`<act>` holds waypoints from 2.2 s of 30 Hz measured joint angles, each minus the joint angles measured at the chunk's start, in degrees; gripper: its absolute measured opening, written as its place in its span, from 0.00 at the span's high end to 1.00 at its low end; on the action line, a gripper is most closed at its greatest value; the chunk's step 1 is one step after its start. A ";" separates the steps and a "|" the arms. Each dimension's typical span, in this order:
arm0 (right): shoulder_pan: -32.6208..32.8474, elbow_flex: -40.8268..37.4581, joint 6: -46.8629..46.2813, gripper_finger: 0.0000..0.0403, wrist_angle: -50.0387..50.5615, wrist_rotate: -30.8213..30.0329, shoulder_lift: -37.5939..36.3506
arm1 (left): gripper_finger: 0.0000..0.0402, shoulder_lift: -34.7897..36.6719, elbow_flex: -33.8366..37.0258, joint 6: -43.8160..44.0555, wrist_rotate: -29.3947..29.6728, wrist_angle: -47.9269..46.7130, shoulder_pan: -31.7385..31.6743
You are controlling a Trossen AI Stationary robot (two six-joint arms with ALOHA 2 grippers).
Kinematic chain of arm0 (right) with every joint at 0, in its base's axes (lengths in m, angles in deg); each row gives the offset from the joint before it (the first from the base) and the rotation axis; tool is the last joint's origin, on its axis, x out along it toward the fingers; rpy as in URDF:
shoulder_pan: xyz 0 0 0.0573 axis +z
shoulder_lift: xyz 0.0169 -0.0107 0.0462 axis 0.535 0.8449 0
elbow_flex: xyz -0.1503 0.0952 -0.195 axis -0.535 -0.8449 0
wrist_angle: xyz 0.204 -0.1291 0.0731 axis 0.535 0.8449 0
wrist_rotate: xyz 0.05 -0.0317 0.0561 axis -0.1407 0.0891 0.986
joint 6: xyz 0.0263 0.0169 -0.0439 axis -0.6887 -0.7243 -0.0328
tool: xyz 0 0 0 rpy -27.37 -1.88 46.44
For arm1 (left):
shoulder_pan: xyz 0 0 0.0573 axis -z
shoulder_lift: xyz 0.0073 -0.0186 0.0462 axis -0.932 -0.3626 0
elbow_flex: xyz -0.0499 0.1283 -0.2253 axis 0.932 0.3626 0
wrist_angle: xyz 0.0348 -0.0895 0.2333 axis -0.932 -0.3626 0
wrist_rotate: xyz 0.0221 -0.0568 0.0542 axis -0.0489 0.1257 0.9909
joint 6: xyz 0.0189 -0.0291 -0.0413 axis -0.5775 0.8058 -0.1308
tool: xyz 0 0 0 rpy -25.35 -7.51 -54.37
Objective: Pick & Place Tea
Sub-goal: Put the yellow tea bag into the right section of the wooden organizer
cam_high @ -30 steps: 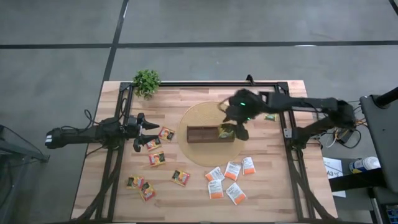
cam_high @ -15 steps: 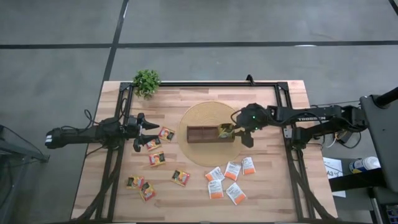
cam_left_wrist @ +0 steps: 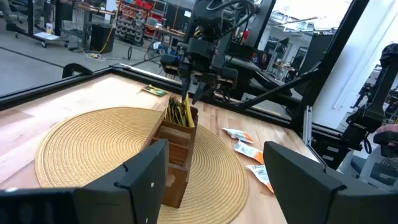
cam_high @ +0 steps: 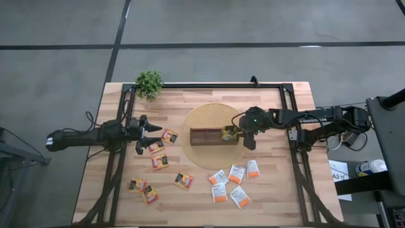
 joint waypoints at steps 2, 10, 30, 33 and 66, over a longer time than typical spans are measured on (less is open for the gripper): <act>0.02 0.00 0.02 0.76 0.02 0.26 -0.04 | 0.36 0.00 -0.01 0.00 0.00 0.02 -0.01; -0.04 0.00 0.02 0.95 0.82 2.41 -0.07 | 0.36 0.00 -0.01 0.00 0.00 0.02 0.01; 0.00 17.97 10.60 0.98 26.77 -2.50 3.40 | 0.36 0.00 0.01 0.00 0.00 0.02 0.00; 0.07 21.75 10.81 0.98 30.95 -3.09 7.19 | 0.36 0.00 0.00 0.01 0.00 0.02 0.01; -0.18 39.82 10.30 0.51 47.48 -4.74 20.06 | 0.36 0.00 0.00 0.01 0.00 0.00 -0.01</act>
